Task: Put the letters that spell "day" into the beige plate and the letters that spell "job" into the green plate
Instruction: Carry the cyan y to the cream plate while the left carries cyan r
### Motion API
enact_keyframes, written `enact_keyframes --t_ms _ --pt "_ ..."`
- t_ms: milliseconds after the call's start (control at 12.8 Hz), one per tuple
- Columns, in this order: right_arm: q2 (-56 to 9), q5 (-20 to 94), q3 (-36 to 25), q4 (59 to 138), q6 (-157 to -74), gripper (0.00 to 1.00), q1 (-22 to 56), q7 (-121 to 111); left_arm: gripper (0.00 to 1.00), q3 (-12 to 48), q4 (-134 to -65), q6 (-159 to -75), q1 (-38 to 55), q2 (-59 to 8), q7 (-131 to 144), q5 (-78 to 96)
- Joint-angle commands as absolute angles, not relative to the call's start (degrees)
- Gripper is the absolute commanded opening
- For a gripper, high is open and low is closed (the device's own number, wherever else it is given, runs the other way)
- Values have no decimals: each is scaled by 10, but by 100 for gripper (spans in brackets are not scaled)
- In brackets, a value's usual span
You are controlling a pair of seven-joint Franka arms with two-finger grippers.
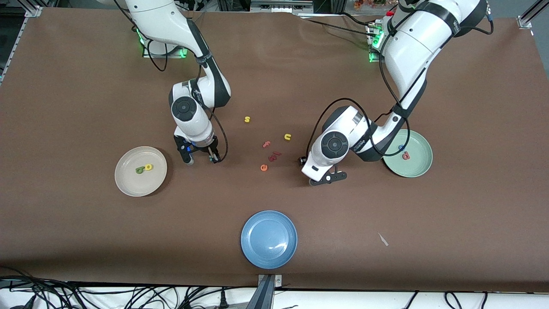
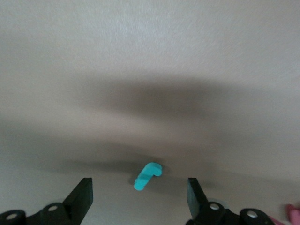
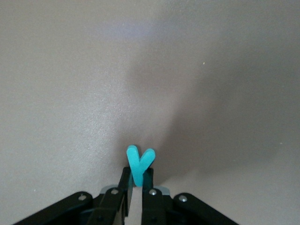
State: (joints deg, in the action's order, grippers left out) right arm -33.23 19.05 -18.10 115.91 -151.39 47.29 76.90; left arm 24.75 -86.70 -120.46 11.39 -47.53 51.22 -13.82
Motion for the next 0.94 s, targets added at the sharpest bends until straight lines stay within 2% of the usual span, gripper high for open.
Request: enact_keyframes --t_ms 0,78,235,548,626,860 --pt "-339 205 -176 1159 -1508 0 471 740 85 243 -867 -1201 121 -481 504 -161" --pt "-336 204 -177 1156 -1490 0 471 728 83 243 -868 -1201 121 -482 505 -161" --pt "-324 203 -183 1128 -1422 0 471 707 73 243 -870 -1202 122 -490 511 -161" --pt "-295 197 -252 1090 -1248 0 471 513 29 243 -867 -1203 122 -491 520 -160" --pt "-289 198 -273 1090 -1219 0 471 439 21 243 -867 -1203 122 -494 519 -160" --pt "-281 192 -323 1091 -1165 0 471 286 7 243 -863 -1204 121 -495 520 -161"
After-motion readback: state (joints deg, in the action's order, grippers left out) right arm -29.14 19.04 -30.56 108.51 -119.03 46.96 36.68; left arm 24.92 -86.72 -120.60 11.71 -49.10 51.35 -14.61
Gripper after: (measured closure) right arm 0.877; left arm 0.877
